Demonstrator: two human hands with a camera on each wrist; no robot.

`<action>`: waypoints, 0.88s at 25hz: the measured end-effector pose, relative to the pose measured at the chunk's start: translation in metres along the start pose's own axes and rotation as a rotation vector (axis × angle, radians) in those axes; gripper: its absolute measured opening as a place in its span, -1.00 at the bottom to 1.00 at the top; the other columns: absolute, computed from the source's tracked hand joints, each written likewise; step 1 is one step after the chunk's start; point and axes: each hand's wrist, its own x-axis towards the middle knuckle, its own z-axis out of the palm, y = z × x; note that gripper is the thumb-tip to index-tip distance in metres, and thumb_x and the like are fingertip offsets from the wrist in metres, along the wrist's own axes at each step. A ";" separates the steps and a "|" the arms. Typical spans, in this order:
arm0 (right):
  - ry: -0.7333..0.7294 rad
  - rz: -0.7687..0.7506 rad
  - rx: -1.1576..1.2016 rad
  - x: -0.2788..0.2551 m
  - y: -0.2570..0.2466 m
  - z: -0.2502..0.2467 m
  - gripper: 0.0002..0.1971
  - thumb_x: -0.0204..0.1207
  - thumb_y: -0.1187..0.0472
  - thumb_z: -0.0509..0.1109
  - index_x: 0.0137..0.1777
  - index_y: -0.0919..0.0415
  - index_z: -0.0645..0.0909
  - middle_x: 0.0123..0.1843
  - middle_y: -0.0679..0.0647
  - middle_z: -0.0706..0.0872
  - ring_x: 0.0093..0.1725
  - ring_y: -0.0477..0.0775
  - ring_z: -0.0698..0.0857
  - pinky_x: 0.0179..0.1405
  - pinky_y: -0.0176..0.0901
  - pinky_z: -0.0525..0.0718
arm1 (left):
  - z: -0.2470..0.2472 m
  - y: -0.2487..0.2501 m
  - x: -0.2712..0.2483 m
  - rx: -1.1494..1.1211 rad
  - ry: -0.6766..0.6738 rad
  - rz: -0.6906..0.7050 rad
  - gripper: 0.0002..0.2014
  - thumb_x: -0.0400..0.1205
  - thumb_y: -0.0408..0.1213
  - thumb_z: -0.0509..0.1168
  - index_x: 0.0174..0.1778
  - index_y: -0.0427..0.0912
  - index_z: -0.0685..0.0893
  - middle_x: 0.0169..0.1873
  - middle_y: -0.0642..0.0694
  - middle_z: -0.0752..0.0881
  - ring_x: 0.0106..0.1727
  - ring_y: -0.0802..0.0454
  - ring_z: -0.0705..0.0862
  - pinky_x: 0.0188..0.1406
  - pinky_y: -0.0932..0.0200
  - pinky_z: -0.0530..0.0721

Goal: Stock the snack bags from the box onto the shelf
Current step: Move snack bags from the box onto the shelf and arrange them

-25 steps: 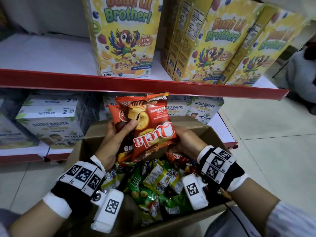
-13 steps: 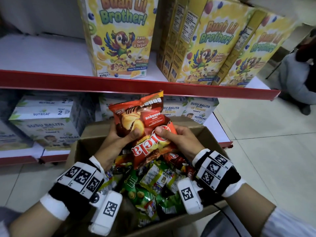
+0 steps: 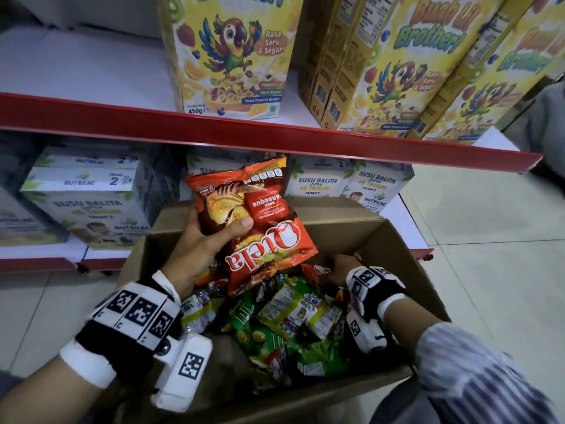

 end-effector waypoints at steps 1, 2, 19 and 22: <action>-0.037 0.004 -0.033 0.008 0.004 0.010 -0.38 0.46 -0.06 0.46 0.45 0.21 0.46 0.40 0.23 0.59 0.36 0.21 0.58 0.30 -0.05 0.55 | -0.001 0.000 0.000 -0.010 0.002 0.001 -0.18 0.24 -0.07 0.52 0.45 0.08 0.39 0.12 0.02 0.73 -0.08 0.16 0.80 -0.36 0.33 0.72; -0.060 0.010 -0.089 0.013 0.007 0.019 -0.32 0.42 -0.04 0.49 0.50 0.18 0.39 0.45 0.23 0.54 0.40 0.23 0.54 0.34 -0.01 0.53 | -0.002 -0.001 0.000 -0.013 0.005 0.002 -0.20 0.25 -0.08 0.52 0.44 0.08 0.40 0.12 0.02 0.74 -0.06 0.15 0.80 -0.35 0.32 0.72; 0.164 -0.289 0.661 -0.083 0.024 -0.053 -0.54 0.35 0.13 0.60 0.27 -0.03 0.65 0.12 -0.14 0.75 0.18 -0.15 0.68 0.07 -0.56 0.53 | -0.001 0.008 -0.001 0.066 0.027 0.026 -0.08 0.07 0.11 0.57 0.39 0.06 0.46 0.10 0.02 0.76 -0.03 0.13 0.80 -0.28 0.27 0.73; 0.225 -0.353 1.000 -0.117 0.022 -0.092 -0.65 0.37 0.36 0.53 0.15 0.11 0.70 0.11 0.10 0.80 0.14 0.08 0.74 0.24 -0.12 0.64 | 0.004 0.018 -0.004 0.090 0.094 0.062 -0.08 0.11 0.02 0.67 0.38 0.10 0.40 0.06 0.13 0.71 -0.13 0.32 0.77 -0.37 0.42 0.68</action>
